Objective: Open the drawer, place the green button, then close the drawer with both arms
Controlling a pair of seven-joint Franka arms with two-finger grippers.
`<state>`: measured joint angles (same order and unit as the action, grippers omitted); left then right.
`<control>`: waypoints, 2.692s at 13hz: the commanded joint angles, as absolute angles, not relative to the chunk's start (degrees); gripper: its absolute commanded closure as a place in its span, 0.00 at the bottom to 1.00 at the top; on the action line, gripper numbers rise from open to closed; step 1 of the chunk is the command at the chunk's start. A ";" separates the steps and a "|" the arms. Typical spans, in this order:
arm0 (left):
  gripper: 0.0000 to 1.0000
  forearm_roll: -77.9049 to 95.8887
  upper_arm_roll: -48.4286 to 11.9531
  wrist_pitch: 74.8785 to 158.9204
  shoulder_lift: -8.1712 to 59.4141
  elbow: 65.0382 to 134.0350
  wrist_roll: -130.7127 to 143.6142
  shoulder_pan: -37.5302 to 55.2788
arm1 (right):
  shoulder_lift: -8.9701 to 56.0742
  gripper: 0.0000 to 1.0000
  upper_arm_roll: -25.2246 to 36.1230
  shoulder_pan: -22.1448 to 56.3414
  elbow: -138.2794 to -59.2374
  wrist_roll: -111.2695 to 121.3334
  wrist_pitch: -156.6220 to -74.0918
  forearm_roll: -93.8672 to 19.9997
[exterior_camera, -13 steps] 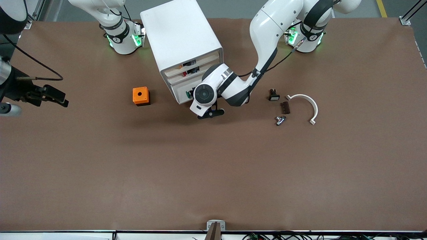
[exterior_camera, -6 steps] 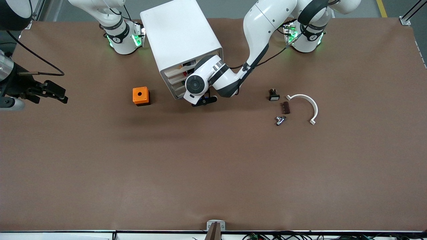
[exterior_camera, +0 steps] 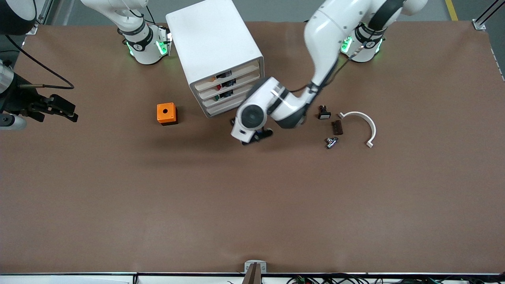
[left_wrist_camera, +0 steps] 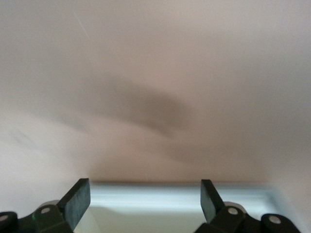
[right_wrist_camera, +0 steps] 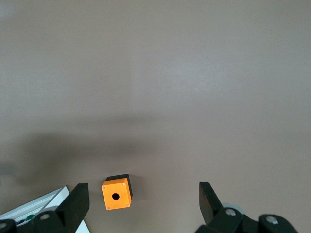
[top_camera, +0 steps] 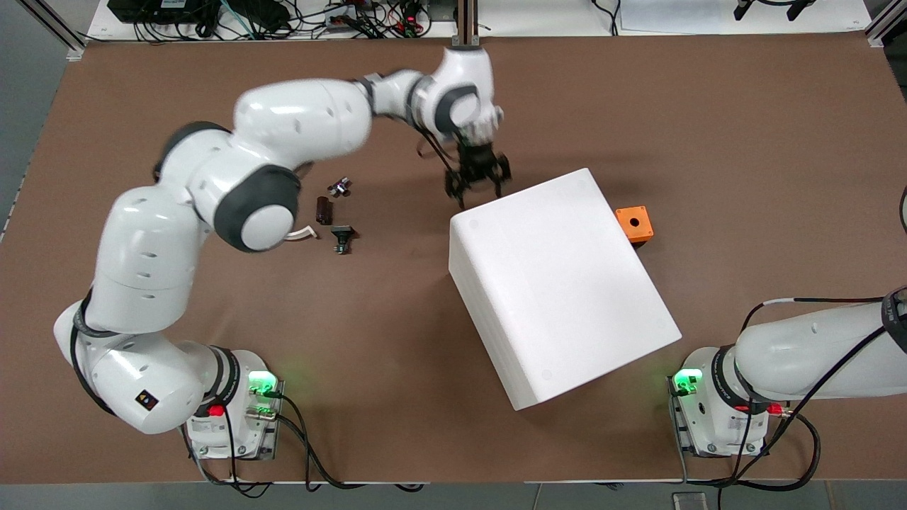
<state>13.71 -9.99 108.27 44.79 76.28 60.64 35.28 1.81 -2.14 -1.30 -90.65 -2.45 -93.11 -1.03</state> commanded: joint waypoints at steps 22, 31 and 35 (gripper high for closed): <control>0.00 -3.17 -5.82 84.20 -7.98 95.70 9.51 3.69 | 0.53 0.00 -5.63 -4.66 -90.09 -2.02 -91.76 -0.70; 0.00 -1.85 -5.45 83.76 -7.91 95.10 8.00 2.99 | 0.61 0.00 -5.71 -5.27 -90.18 -2.02 -91.58 -0.70; 0.00 -1.85 -5.45 83.76 -5.90 93.08 8.61 2.90 | 0.70 0.00 -9.57 -8.96 -90.18 -1.93 -91.50 -0.70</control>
